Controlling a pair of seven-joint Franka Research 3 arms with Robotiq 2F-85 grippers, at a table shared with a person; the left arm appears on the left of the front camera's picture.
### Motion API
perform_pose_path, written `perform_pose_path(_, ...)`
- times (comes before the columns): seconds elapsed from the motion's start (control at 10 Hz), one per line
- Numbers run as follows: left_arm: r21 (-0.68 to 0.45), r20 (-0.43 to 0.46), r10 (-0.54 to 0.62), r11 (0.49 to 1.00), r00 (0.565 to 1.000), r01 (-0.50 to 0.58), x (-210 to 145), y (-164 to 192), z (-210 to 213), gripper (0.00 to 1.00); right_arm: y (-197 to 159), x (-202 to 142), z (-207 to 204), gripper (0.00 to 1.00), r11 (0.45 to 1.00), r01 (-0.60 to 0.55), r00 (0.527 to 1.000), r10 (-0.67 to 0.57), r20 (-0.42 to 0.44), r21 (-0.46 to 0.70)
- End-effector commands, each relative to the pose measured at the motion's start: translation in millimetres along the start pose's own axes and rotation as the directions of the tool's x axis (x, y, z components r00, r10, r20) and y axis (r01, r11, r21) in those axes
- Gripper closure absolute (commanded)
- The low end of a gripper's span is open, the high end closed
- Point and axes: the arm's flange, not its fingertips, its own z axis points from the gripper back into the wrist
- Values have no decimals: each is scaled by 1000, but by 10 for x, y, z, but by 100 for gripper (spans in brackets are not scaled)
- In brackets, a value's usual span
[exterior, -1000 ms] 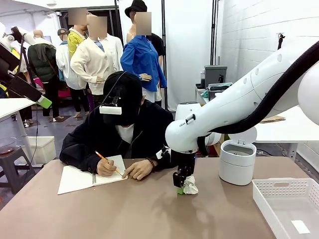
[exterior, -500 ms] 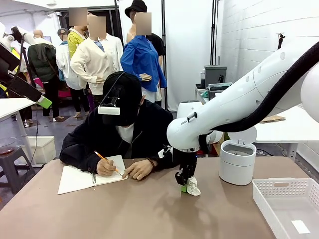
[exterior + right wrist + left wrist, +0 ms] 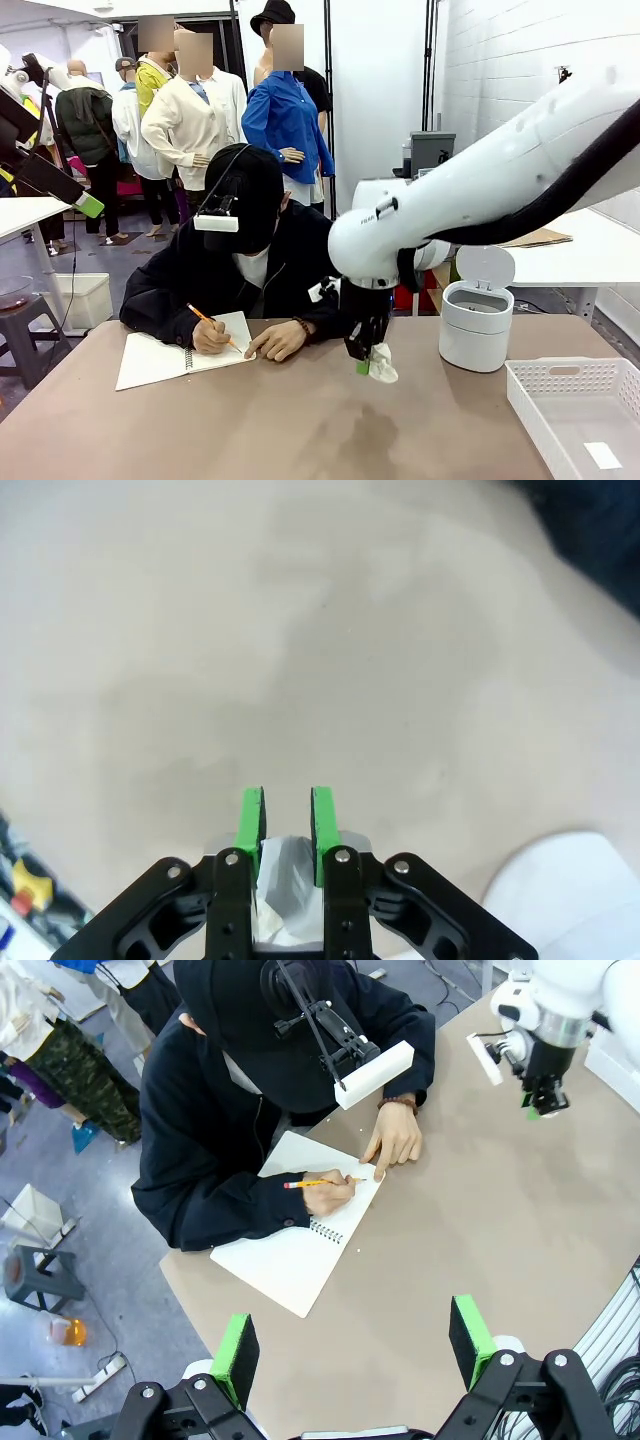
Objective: Sort the paper based on its condition.
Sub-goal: If a person hands you a paper, place it in the Organizing basket , and if it's crumpled, put it in the Trash can.
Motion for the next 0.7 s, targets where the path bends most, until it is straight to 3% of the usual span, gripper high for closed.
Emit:
perform_pose_path(0.0,-5,0,3,1000,1000,-3,1,4,8,0,89,-283,438,76,986,-152,988,152,-1,-63)
perform_pose_path(0.2,-5,0,3,1000,1000,-3,1,4,8,0,52,-453,874,76,970,-205,979,201,-43,-130)
perform_pose_path(0.6,-5,0,3,1000,1000,-3,1,4,8,0,-551,-849,1571,76,928,-300,953,300,-33,-223)
